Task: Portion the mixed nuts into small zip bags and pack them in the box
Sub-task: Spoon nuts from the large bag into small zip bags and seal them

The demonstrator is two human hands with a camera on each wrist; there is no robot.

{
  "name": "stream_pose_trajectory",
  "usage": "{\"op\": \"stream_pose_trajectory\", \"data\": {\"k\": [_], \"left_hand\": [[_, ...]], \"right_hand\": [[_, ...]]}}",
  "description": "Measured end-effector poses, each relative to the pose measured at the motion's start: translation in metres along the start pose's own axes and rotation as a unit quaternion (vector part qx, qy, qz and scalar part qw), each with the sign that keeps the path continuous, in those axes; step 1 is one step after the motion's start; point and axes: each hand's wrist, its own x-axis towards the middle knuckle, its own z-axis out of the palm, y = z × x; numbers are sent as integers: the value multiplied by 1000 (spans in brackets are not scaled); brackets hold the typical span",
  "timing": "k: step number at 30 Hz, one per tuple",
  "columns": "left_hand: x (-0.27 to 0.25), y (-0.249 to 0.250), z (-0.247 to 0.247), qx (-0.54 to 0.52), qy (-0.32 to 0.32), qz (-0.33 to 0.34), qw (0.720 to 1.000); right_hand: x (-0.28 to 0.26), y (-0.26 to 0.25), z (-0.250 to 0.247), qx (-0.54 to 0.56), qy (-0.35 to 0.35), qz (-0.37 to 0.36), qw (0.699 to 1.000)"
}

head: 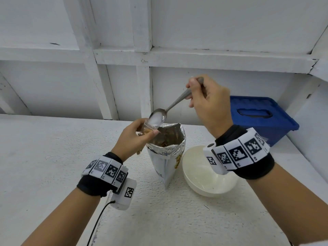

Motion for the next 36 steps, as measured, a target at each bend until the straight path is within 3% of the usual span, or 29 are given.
{"op": "stream_pose_trajectory", "data": {"k": [4,7,13,17,36], "left_hand": [[-3,-1,-5,7,3,-14,1000],[-4,-2,-6,11,-12,-23,1000],[-5,-3,-4,15,-45,-31,998],[-4,-4,-4,23,-39,-31,998],[-5,-7,-4,34,-53,-23,998]], "right_hand": [[-4,16,-12,-19,3,47,999],[-22,31,-8,-76,-99,82,989],[-56,54,15,-132,-239,24,962],[-67,59,25,-183,-290,6,939],[-60,60,17,-97,-158,272,944]]}}
